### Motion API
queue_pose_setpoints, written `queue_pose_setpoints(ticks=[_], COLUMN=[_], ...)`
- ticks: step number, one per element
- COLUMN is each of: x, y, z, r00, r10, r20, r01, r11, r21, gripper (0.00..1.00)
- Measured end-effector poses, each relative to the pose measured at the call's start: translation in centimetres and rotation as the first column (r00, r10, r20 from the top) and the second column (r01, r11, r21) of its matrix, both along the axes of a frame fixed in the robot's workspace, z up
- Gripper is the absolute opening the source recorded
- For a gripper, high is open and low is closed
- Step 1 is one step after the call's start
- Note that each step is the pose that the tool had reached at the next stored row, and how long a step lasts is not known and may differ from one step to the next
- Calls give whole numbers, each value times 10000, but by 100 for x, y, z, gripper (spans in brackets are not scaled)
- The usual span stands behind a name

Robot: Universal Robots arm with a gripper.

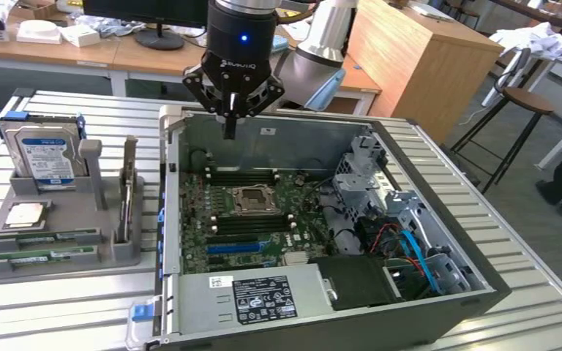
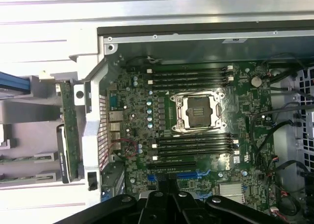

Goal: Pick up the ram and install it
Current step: 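Reach for the ram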

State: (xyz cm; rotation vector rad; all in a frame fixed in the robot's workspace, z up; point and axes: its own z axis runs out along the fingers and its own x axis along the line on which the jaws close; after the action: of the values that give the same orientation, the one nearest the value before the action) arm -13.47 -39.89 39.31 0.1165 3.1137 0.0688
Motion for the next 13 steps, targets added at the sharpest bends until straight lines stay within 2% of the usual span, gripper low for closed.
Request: queue_pose_setpoints(ticks=[13], x=[-313], y=[0], z=[-3], r00=[10000], r10=[-1], r20=[0], r01=[1], r11=[10000], r21=[1], gripper=[10])
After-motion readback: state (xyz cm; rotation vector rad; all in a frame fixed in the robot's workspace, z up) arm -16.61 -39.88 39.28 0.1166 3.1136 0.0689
